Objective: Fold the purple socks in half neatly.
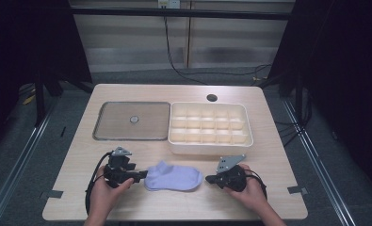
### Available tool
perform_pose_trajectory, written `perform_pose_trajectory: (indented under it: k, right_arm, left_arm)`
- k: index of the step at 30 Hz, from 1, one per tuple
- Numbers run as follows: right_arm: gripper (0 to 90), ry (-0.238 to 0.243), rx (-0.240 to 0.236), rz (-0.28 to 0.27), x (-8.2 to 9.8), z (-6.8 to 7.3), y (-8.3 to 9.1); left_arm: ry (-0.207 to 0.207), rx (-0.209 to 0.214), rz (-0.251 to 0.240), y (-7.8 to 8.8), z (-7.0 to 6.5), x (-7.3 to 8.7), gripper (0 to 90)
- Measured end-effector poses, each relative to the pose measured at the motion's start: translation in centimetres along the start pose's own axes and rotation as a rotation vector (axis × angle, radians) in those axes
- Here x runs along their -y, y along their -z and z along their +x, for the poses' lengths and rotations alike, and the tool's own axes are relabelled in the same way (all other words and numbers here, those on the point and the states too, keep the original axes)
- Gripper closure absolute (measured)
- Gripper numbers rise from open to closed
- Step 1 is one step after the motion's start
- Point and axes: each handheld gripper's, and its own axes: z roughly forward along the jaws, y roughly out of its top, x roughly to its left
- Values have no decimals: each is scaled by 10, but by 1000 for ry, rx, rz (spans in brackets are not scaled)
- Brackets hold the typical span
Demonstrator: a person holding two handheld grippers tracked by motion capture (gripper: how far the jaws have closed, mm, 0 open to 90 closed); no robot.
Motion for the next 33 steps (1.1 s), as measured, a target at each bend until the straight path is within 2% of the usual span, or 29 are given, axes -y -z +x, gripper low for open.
perform_pose_trajectory:
  k: [1, 4, 8, 10, 12, 14, 20, 23, 26, 29, 33]
  right_arm:
    - [900, -13, -4, 0, -1, 1, 0]
    - [900, -12, 2, 5, -2, 1, -1]
    - [900, -13, -4, 3, -2, 0, -1]
    - [900, -18, -5, 1, -2, 0, -1]
    - [900, -30, -5, 0, -1, 0, -1]
    - [900, -31, -4, -2, -1, 0, -1]
    - [900, -39, -1, -4, -1, 1, -1]
    - [900, -35, 0, -11, -1, 0, -2]
    - [900, -40, -1, -9, -1, 1, -2]
    - [900, -33, 0, -14, -1, 0, -2]
    - [900, -41, -15, -19, 0, -2, -2]
  left_arm:
    - [0, 12, 8, -2, -2, -1, 417]
    - [20, 36, 30, -8, -5, -3, 465]
    - [36, 47, 72, -13, -10, -7, 536]
    - [45, 52, 95, -15, -11, -7, 551]
    - [48, 73, 95, -18, -12, -7, 550]
    - [45, 61, 100, -18, -14, -7, 566]
    - [7, 16, 115, -18, -19, -6, 766]
    - [7, 17, 136, -19, -21, -6, 836]
    - [9, 26, 139, -19, -20, -7, 856]
    - [31, 56, 142, -18, -17, -7, 860]
    - [55, 124, 133, -13, -13, -8, 862]
